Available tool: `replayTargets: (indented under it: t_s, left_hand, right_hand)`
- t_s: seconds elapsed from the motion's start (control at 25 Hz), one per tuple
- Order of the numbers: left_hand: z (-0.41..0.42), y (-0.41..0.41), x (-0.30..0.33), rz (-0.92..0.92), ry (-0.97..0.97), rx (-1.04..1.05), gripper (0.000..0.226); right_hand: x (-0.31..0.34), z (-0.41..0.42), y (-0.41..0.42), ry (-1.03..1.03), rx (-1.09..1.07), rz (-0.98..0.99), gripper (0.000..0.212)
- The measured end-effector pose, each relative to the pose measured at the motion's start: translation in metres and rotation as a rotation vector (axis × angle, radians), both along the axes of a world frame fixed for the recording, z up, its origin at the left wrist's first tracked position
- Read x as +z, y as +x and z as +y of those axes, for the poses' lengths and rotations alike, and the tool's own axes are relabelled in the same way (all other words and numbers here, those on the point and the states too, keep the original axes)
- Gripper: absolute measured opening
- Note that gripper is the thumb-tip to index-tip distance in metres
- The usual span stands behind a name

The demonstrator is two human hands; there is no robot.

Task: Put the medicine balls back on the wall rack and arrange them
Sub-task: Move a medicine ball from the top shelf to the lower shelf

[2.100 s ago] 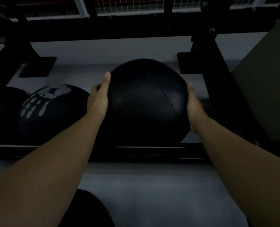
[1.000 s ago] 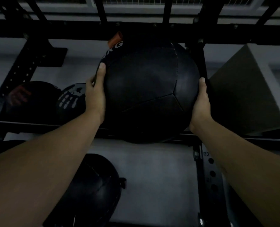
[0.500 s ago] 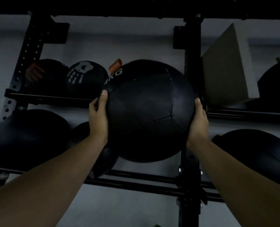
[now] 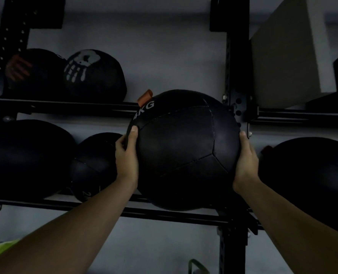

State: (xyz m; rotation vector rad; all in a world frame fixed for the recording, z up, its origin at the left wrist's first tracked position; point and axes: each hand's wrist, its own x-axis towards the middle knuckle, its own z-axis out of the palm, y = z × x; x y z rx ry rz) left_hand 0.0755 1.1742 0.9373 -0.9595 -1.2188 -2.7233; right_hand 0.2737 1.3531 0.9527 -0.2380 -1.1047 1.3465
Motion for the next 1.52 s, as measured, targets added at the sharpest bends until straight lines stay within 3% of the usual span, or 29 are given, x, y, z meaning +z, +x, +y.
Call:
replayTargets:
  t_s: [0.24, 0.32, 0.4, 0.52, 0.8, 1.16, 1.36, 1.52]
  left_hand:
    - [0.046, -0.046, -0.031, -0.082, -0.104, -0.059, 0.115]
    - [0.065, -0.057, -0.033, 0.037, -0.175, -0.030, 0.095]
    - [0.087, -0.062, -0.028, 0.271, -0.258, 0.098, 0.073]
    - [0.117, -0.072, -0.016, 0.377, -0.236, 0.216, 0.075]
    - [0.114, -0.075, -0.013, 0.384, -0.292, 0.254, 0.076]
    - [0.087, -0.064, -0.008, 0.461, -0.634, 0.227, 0.082]
    - [0.085, -0.056, -0.018, 0.463, -0.650, 0.256, 0.077]
    - [0.076, -0.051, -0.058, 0.542, -0.610, 0.264, 0.074]
  right_hand:
    - [-0.019, 0.038, -0.036, 0.024, -0.069, -0.152, 0.043]
    - [-0.028, 0.055, -0.050, 0.144, -0.163, -0.226, 0.043]
    - [-0.031, 0.070, -0.065, 0.326, -0.277, -0.287, 0.043]
    - [-0.025, 0.083, -0.087, 0.462, -0.426, -0.308, 0.041]
    - [-0.021, 0.082, -0.086, 0.494, -0.454, -0.359, 0.046]
    - [-0.017, 0.070, -0.062, 0.568, -0.397, -0.697, 0.060]
    - [-0.020, 0.054, -0.049, 0.521, -0.396, -0.847, 0.064]
    - [-0.062, 0.029, -0.035, 0.460, -0.465, -0.883, 0.063]
